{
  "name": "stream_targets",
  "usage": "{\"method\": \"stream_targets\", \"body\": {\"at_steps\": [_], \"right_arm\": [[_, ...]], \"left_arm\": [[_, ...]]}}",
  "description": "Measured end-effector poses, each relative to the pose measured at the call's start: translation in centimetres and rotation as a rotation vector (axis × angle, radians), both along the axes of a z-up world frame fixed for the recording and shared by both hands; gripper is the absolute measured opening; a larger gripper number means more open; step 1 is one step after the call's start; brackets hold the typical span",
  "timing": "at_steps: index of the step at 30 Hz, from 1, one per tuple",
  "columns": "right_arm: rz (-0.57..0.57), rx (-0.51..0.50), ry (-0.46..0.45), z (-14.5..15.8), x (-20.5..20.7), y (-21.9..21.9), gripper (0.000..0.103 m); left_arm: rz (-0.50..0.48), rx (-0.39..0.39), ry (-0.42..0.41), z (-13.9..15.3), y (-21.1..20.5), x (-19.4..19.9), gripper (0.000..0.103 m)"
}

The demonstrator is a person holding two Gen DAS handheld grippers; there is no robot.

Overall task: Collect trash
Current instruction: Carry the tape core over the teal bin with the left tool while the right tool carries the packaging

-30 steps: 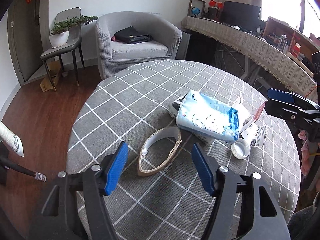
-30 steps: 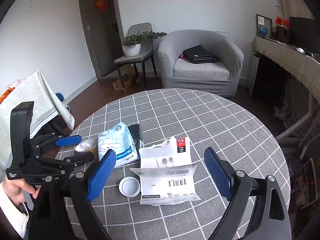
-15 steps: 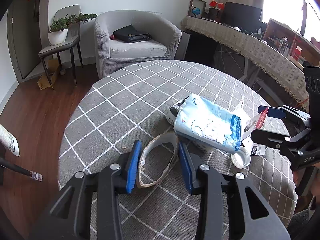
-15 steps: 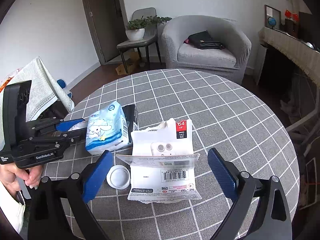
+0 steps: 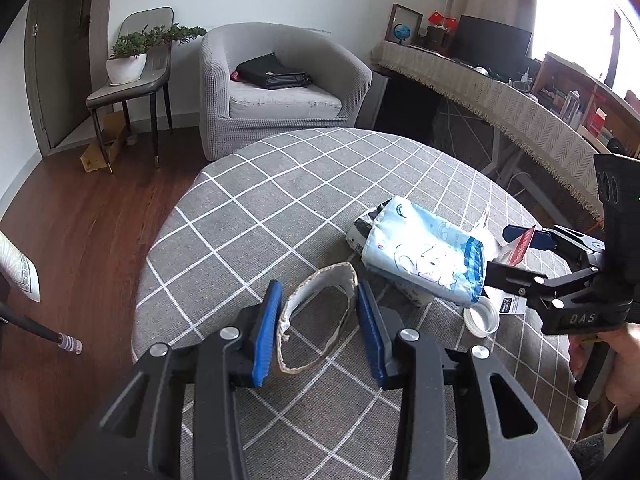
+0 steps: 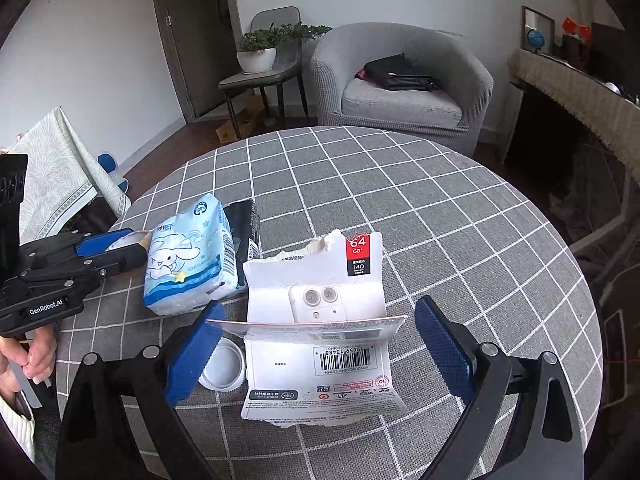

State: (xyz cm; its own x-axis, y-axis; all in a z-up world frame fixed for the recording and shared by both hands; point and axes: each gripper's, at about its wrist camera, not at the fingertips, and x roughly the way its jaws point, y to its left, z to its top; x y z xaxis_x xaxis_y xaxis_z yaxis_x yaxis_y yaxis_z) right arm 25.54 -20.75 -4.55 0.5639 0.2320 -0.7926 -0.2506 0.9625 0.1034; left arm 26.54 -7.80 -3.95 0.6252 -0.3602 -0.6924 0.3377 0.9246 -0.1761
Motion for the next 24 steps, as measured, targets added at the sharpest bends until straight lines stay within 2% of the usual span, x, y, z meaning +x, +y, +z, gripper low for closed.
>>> {"method": "stream_targets", "body": {"at_steps": [1,11,24], "right_arm": [[-0.006,-0.001,-0.001,0.0,0.0,-0.1,0.077],[-0.09,0.035,-0.061,1.7,-1.3,-1.2,0.077],[-0.125,0.057,-0.103,2.6,-5.3,1.2,0.077]], "left_arm": [[0.001,0.0,0.0,0.1,0.1,-0.1,0.041],[0.0,0.009,-0.009,0.6,1.0,-1.8,0.041],[-0.005,0.035,-0.022,1.1,3.6,-6.7,0.041]]}}
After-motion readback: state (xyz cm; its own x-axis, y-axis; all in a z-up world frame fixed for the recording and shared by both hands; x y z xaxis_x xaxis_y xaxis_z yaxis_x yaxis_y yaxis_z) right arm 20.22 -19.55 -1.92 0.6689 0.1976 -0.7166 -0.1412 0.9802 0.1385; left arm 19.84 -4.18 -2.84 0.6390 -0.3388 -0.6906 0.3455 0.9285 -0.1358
